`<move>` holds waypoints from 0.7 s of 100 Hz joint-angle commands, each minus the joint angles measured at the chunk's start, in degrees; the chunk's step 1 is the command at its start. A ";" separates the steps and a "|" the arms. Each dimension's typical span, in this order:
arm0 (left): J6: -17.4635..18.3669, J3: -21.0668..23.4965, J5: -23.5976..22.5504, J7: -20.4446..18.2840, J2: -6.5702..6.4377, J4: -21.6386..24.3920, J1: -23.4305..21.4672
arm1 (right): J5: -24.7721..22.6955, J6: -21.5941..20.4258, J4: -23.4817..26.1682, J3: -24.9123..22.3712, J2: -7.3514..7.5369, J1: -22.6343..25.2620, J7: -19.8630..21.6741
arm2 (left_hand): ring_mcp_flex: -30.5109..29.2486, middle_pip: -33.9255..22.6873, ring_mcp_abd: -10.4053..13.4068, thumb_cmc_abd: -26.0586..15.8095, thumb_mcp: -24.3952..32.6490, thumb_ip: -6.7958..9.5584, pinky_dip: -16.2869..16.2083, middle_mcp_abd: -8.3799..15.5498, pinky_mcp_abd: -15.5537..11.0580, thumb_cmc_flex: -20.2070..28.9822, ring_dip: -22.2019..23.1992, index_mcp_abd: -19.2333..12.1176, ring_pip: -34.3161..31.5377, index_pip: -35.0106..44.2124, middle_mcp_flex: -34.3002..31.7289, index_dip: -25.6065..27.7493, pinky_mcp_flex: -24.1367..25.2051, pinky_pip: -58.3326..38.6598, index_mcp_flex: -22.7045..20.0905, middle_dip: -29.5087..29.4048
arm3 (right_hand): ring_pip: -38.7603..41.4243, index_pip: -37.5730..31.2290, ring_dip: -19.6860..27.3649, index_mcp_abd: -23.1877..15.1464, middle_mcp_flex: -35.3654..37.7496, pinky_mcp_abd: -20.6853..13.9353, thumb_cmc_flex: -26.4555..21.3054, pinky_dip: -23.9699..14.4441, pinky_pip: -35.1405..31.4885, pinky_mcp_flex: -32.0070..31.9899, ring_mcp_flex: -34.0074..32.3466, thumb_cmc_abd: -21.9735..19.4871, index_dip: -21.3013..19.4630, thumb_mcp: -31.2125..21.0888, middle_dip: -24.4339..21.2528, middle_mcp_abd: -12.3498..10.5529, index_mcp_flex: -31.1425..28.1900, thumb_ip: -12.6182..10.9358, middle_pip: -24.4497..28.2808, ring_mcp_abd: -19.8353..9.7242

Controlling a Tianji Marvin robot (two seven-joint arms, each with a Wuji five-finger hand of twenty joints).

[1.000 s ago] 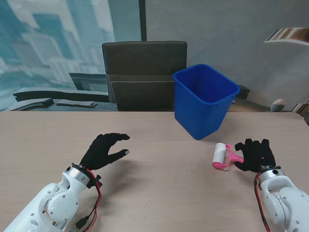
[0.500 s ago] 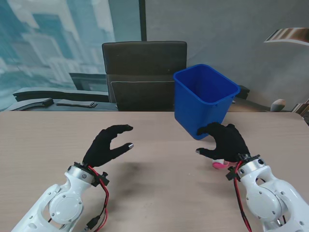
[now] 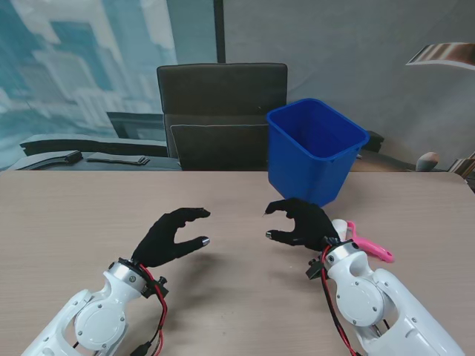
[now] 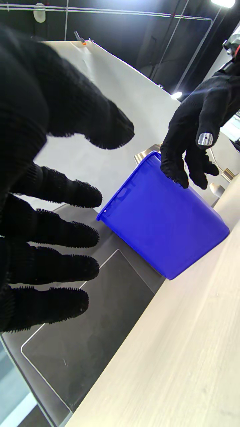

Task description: Replace a lint-roller refill

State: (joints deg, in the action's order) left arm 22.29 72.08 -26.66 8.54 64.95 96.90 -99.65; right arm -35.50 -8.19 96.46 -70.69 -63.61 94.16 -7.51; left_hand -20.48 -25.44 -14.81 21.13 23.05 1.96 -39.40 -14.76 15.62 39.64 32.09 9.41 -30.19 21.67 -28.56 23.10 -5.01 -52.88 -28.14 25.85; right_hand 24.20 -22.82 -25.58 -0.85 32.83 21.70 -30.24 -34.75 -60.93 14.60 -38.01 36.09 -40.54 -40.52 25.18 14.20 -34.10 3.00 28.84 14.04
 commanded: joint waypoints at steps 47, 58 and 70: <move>-1.01 0.05 -0.30 -1.91 -0.30 -0.53 0.50 | -0.20 2.08 -0.52 1.08 -0.93 -0.54 -0.70 | 1.38 0.53 1.39 1.40 1.99 -1.48 0.31 1.50 -1.09 -0.90 -0.40 -0.71 0.96 -1.16 0.61 -0.50 0.41 1.26 0.58 -1.76 | 0.48 -0.40 0.18 -0.17 -0.64 -5.33 0.25 0.31 0.26 -0.55 0.21 1.21 0.35 -2.72 0.33 0.13 0.16 -1.58 2.11 -3.86; -1.50 -0.06 -0.05 -2.33 -0.34 -0.33 0.86 | 0.07 2.19 -0.30 0.85 -0.82 -0.59 0.10 | 1.26 0.52 1.41 1.41 1.99 -1.50 0.23 1.54 -0.98 -0.93 -0.33 -0.68 0.88 -1.22 0.50 -0.50 0.24 1.19 0.62 -1.73 | 0.46 -0.41 0.23 -0.12 -0.68 -5.39 0.27 0.40 0.36 -0.73 0.43 0.98 0.39 -2.74 0.34 0.16 0.17 -1.54 2.15 -3.84; -2.10 -0.33 0.28 -2.27 -0.26 -0.50 1.27 | -0.03 2.24 -0.71 0.96 -0.79 -0.84 0.19 | 1.25 0.50 1.35 1.38 2.05 -1.51 0.19 1.50 -0.98 -0.79 -0.26 -0.63 0.81 -1.18 0.52 -0.47 0.24 1.20 0.56 -1.71 | 0.52 -0.58 0.24 0.09 -0.63 -5.31 0.05 0.47 0.46 -0.96 0.50 0.99 0.36 -2.74 0.37 0.32 -0.22 -1.54 2.22 -3.66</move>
State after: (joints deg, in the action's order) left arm 20.80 71.89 -26.68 7.11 64.58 96.25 -98.57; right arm -35.34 -5.98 95.56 -69.85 -64.12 93.27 -8.01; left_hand -20.48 -25.44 -14.81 21.13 23.58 1.91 -39.40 -14.75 15.62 39.64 32.08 9.41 -30.18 21.57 -28.56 23.10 -5.01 -52.82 -28.19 25.85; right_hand 24.20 -22.92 -25.58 -0.82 32.82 21.70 -30.23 -34.74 -60.89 14.32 -38.01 36.09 -40.54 -41.72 25.18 14.20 -34.22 3.00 30.61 14.04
